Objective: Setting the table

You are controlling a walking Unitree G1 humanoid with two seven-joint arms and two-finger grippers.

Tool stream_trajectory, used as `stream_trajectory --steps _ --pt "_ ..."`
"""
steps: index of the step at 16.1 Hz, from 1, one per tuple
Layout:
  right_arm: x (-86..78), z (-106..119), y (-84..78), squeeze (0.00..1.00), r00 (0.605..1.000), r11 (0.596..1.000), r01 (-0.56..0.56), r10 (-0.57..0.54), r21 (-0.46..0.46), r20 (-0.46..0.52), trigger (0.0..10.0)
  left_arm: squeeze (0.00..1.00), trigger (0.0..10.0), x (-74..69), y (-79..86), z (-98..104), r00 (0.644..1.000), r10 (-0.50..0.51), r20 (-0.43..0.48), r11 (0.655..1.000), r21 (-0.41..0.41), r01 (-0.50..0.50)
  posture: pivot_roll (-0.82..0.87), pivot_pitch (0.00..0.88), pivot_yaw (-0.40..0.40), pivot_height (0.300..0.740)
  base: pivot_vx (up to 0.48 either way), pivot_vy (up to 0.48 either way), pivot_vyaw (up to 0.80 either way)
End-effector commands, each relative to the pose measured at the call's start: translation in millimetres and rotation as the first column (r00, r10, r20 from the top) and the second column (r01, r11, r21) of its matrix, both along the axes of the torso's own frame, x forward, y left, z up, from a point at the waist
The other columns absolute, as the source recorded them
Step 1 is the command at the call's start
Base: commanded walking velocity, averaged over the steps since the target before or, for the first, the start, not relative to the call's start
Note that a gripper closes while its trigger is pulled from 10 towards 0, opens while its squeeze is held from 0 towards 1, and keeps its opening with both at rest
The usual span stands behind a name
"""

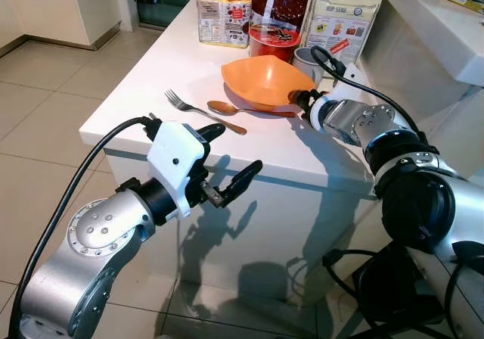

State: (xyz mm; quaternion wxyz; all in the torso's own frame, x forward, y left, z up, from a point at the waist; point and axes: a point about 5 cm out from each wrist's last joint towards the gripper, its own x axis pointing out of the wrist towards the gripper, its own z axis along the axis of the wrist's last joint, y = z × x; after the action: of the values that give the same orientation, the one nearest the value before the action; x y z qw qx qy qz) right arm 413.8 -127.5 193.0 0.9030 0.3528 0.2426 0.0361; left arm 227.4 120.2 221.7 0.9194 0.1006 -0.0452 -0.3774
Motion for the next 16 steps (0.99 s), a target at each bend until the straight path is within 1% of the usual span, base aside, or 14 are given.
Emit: stream_trajectory --steps 1,8,13,16 --pt "-1.4 -5 -6.5 0.0 0.999 0.999 0.031 -0.031 0.027 -0.028 0.0 0.0 10.0 -2.7 -4.4 3 1.0 -0.023 0.01 1.0 0.004 0.023 0.05 0.037 -0.133 0.74 0.0 0.0 0.0" --pt "-0.9 -3 -9.8 0.0 0.998 0.995 0.06 -0.057 0.075 -0.036 0.0 0.0 10.0 -1.2 -6.0 3 1.0 -0.023 0.01 1.0 -0.002 0.023 0.05 0.035 -0.136 0.74 0.0 0.0 0.0" --pt "1.3 5 -8.6 0.0 0.997 0.986 0.082 -0.079 0.145 -0.026 0.0 0.0 10.0 0.4 -6.0 4 1.0 -0.011 0.017 1.0 -0.014 0.011 0.04 0.026 -0.143 0.74 0.0 0.0 0.0" --pt "2.2 8 -9.1 0.0 0.996 0.982 0.089 -0.087 0.169 -0.019 0.0 0.0 10.0 2.3 -6.3 5 1.0 -0.009 0.024 1.0 -0.015 0.009 0.04 0.018 -0.14 0.74 0.0 0.0 0.0"
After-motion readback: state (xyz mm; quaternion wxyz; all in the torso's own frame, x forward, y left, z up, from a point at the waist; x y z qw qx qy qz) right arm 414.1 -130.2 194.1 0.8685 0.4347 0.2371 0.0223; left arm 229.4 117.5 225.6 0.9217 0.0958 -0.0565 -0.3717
